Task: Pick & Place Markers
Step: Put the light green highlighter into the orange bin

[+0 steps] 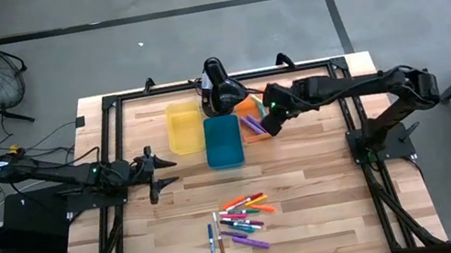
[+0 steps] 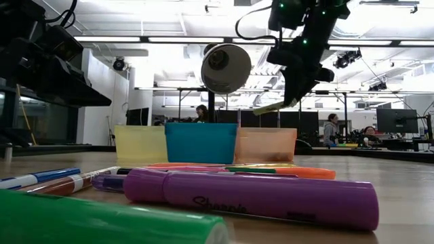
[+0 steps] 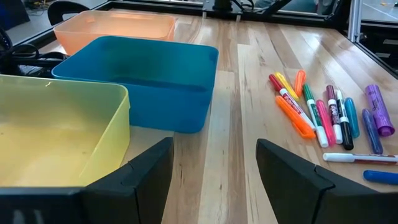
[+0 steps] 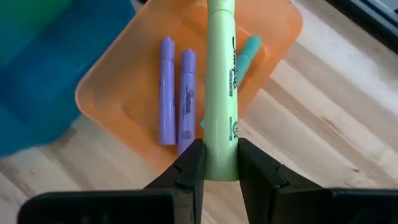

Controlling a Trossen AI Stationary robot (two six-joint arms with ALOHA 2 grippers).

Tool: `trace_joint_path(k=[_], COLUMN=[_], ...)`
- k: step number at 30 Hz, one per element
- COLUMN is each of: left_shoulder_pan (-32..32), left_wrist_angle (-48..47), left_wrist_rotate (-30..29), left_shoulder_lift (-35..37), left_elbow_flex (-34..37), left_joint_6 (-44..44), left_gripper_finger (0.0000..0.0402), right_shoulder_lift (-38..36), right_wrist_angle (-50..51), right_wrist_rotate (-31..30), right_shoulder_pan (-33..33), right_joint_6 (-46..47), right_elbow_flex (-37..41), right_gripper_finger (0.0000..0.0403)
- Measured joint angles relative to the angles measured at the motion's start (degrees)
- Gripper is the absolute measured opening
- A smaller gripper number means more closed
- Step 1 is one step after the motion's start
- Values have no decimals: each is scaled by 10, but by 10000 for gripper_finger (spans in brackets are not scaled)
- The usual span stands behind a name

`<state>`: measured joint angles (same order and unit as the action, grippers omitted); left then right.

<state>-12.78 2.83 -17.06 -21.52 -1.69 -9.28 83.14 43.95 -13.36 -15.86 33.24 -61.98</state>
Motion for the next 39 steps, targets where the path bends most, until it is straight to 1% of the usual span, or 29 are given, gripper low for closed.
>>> trace_joint_path(k=[6,8,13,16,19,23,27,36,39], left_shoulder_pan=[0,0,0,0,0,0,0,0,0], left_wrist_angle=[0,0,0,0,0,0,0,0,0], left_wrist_rotate=[0,0,0,0,0,1,1,1,1], left_shoulder_lift=[0,0,0,0,0,0,0,0,0], left_elbow_flex=[0,0,0,0,-1,-1,-1,-1,-1], left_joint_6=[0,0,0,0,0,0,0,0,0], left_gripper_finger=[224,224,224,224,224,224,224,224,224], right_shoulder_lift=[4,11,49,70,82,98,115,137,137], right_wrist_angle=[-31,-42,-69,-80,-92,-112,-118,-121,-121], right_wrist_rotate=[-18,-14,-10,-11,-10,13,32,30,22], right_shoulder_pan=[0,0,-4,-15,-29,-40,-40,-39,-37], right_joint_6=[45,53,57,63,66,64,66,64,58], right_elbow_flex=[0,0,0,0,0,0,0,0,0], right_gripper_finger=[65,65,68,74,72,66,73,72,82])
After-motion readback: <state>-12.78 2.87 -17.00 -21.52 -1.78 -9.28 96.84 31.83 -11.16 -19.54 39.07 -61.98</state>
